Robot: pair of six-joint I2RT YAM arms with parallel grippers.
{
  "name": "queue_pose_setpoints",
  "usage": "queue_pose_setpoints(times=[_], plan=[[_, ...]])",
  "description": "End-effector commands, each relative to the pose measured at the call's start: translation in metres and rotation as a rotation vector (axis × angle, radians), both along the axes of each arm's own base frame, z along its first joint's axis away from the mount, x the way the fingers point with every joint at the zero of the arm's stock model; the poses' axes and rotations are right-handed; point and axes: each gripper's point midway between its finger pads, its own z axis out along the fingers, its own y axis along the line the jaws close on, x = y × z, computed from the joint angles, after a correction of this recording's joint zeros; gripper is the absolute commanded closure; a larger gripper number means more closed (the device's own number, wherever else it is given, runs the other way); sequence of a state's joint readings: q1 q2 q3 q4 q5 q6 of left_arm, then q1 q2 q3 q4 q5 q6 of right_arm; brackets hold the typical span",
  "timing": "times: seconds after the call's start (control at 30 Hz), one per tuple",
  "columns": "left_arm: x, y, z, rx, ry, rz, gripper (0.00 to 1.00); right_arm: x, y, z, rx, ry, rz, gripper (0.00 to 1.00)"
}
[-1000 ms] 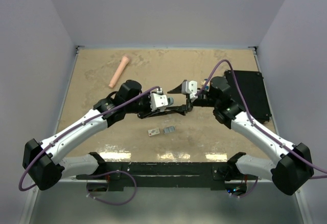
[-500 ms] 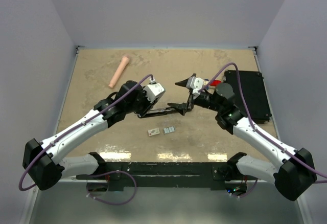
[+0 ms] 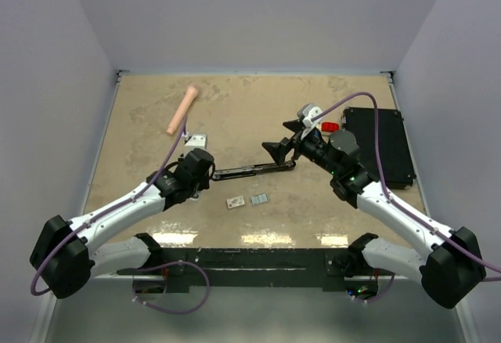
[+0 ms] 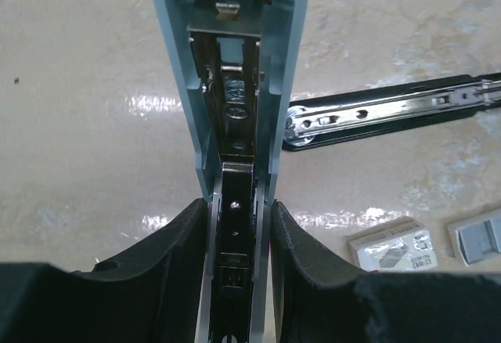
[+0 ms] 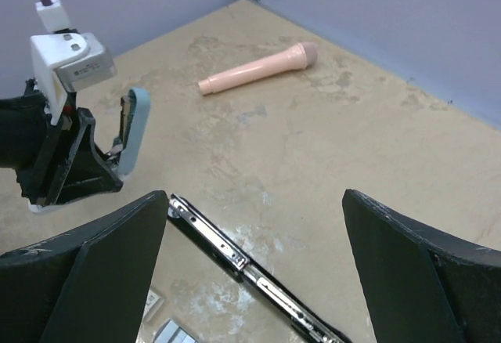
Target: Load the staples into the stapler
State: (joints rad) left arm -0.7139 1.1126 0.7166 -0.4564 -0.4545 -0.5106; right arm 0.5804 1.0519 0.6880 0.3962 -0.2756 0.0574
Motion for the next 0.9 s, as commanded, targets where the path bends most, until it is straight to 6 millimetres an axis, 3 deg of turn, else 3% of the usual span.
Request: queue_pose_setpoints(times=[0.0, 0.27, 0.5, 0.77, 0.87], plan=[[0.004, 0.015, -0.013, -0.133, -0.046, 0.284, 1.00, 0.008, -0.006, 0.013, 0.031, 0.016, -0.061, 0.01], [0.002, 0.031, -0.054, -0.121, -0.020, 0.492, 1.00, 0.009, -0.010, 0.007, 0.009, 0.018, -0.075, 0.02], [0.017, 0.019, -0.064, -0.167, -0.043, 0.523, 1.00, 0.008, -0.005, 0.000, -0.004, 0.031, -0.049, 0.01], [0.012, 0.016, -0.091, -0.153, -0.004, 0.544, 1.00, 0.009, -0.001, -0.005, -0.014, 0.038, -0.032, 0.01], [0.009, 0.015, -0.095, -0.150, 0.001, 0.533, 0.92, 0.009, 0.001, -0.005, -0.017, 0.039, -0.022, 0.01]])
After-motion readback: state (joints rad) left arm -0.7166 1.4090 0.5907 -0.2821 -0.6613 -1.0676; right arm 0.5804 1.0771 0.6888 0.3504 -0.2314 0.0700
